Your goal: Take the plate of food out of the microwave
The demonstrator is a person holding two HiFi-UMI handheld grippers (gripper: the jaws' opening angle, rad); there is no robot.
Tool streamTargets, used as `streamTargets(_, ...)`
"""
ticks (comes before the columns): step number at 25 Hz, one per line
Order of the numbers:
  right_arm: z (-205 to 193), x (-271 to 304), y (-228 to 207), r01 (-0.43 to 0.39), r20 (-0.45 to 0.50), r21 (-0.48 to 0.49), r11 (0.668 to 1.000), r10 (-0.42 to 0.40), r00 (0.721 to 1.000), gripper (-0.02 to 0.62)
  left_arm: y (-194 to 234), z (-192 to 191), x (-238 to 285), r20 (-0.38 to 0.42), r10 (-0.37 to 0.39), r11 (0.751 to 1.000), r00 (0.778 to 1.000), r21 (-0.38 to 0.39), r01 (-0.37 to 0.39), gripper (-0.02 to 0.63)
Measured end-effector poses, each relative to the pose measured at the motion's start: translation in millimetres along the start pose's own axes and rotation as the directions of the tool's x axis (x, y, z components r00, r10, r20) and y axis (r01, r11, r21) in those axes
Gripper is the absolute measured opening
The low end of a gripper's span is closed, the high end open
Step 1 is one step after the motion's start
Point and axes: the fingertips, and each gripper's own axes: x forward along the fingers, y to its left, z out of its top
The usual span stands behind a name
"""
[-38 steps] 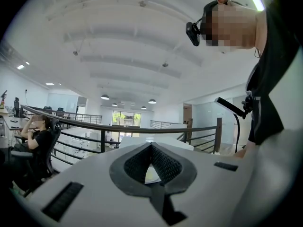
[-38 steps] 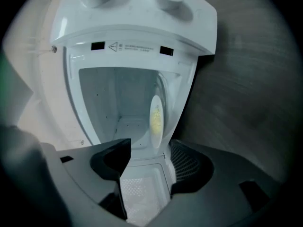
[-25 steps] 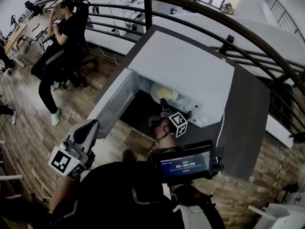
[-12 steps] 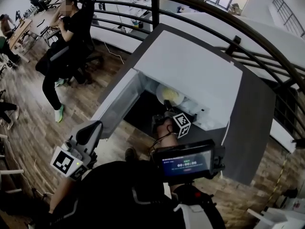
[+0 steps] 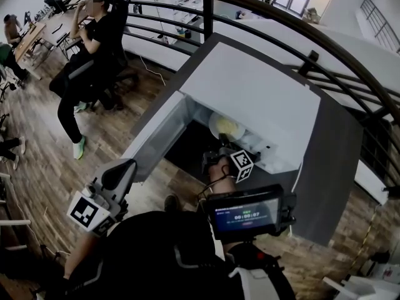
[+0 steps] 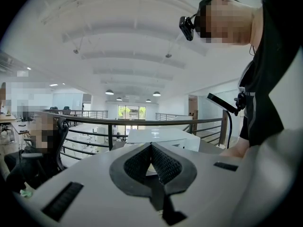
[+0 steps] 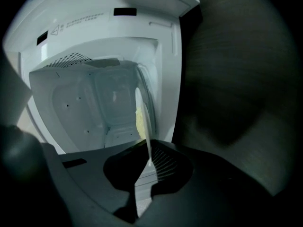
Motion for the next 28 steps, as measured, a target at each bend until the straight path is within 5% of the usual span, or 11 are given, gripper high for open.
streamTargets(12,-8.7,-34.0,7.7,-0.024,-0.086,-0.115,0.993,0.014,0.996,0.014,-8.2,3.2,7.4,0.015,-0.074,0.997,0.997,0.012,0.074,0.003)
streamTargets(17,-22.0,-65.4,15.0,0.004,-0.138,-0.109,0.994,-0.019,0.990,0.014,-14.8,5.8,13.0,0.041,-0.125,0.992,0.991,0.001,0.125,0.003)
streamTargets(28,-48.3,-127.9,55.5,-0.072,-0.192,-0.115,0.991,0.049,0.980,0.014,-25.5,7.7,24.3,0.087,-0.230,0.972,0.969,-0.030,0.234,0.003)
